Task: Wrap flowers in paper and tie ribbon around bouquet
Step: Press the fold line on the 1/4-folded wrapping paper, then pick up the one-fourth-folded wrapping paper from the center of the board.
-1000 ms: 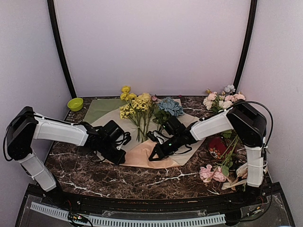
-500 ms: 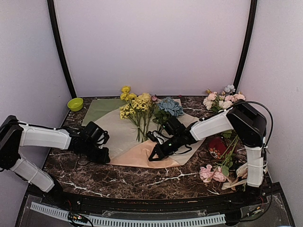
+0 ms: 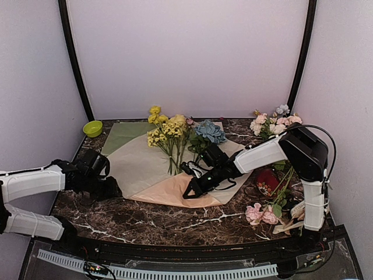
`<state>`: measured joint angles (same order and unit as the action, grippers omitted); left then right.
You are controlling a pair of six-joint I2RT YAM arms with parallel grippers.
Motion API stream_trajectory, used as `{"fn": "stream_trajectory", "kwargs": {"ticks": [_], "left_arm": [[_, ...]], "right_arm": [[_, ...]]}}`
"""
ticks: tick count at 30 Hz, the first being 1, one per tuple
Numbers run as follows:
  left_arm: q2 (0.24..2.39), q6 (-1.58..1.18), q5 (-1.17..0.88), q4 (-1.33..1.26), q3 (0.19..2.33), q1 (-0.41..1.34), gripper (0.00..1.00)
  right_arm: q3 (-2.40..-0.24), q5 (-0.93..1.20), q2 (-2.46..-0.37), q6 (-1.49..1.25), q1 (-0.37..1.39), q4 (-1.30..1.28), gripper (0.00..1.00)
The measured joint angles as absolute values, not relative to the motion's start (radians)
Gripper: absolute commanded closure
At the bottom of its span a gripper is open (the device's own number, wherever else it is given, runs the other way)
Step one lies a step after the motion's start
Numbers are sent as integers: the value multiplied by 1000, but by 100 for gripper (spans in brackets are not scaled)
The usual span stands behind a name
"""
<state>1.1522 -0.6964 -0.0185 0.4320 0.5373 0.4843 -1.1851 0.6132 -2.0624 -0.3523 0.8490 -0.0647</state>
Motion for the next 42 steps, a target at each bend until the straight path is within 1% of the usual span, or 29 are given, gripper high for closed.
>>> {"fn": "stream_trajectory", "kwargs": {"ticks": [1,3,7,9,14,18,23,26,30,33,35,37,42], "left_arm": [[1109,-733,-28,424,537,481,48],[1087,-767,-49,403,531,479,42],[1074,-900,-174,261,437,484,29],[1077,-977,-189,207,384,513,26],[1061,-1092,-156,110,379,601,25],[1092,-1182,-115,67,378,639,30],[1162,-1266,-86,22,381,670,33],[1208,-1301,-66,-6,402,684,37],[1224,-1356,-41,-21,403,690,49],[1222,-1388,-25,-26,393,690,61],[1223,-1399,-14,-22,389,690,73],[1226,-1400,1,-14,387,692,82],[1237,-1411,21,-8,383,692,94]], "right_arm": [[-1185,613,-2062,-352,849,-64,99],[-1185,613,-2062,-352,849,-64,99],[-1185,613,-2062,-353,849,-65,99],[-1185,613,-2062,-353,849,-65,99],[-1185,613,-2062,-360,851,-64,99],[-1190,611,-2062,-360,854,-71,99],[-1195,605,-2062,-357,862,-78,100],[-1197,601,-2062,-356,864,-81,99],[-1198,598,-2062,-356,866,-83,99],[-1198,593,-2061,-356,868,-83,99],[-1201,590,-2061,-356,870,-88,99],[-1208,585,-2061,-354,871,-99,99],[-1227,571,-2061,-344,878,-136,99]]}}
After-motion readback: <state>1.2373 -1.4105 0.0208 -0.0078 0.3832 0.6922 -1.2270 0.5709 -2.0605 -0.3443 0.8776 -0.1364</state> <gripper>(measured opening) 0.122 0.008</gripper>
